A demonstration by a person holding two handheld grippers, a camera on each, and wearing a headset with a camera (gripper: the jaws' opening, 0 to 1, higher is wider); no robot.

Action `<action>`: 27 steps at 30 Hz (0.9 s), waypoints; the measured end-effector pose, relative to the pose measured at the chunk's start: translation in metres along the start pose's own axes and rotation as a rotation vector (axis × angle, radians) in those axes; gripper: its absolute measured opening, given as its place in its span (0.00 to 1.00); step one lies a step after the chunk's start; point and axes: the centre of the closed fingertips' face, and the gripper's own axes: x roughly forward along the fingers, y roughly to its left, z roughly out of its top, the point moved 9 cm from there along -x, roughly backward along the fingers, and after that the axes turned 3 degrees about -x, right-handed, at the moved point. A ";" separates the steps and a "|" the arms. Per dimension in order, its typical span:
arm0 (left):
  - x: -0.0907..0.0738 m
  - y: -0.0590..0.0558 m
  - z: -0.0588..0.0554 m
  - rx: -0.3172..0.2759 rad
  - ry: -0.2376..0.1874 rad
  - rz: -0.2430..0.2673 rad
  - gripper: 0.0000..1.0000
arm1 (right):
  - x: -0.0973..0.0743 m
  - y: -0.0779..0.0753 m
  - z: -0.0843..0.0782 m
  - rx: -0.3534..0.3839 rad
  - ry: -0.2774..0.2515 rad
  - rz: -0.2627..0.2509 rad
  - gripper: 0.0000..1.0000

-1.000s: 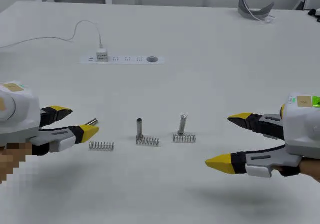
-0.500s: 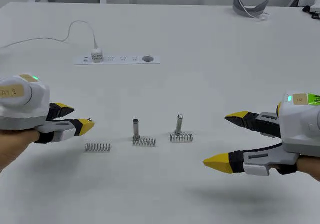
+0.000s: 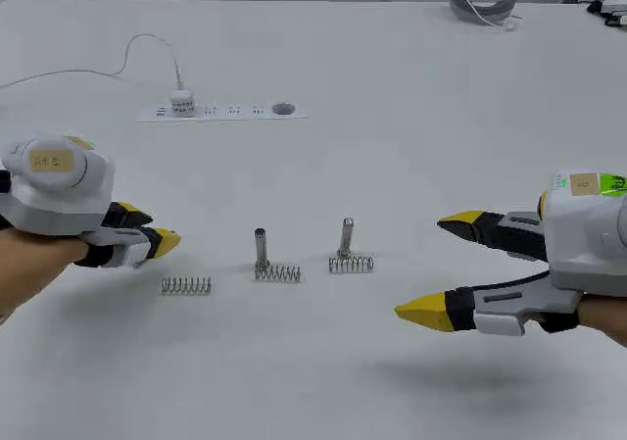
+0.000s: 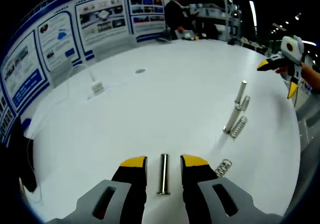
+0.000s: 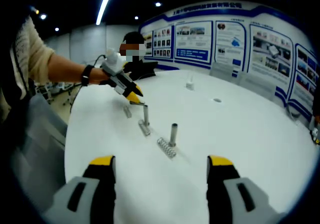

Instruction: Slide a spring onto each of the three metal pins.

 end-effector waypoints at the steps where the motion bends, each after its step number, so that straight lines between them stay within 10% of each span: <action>1: 0.001 0.000 0.000 0.001 0.008 -0.002 0.26 | 0.000 0.000 0.000 0.001 -0.001 -0.001 0.76; 27: 0.015 -0.009 0.002 0.048 0.162 -0.015 0.11 | -0.002 -0.002 -0.001 0.006 -0.005 -0.002 0.76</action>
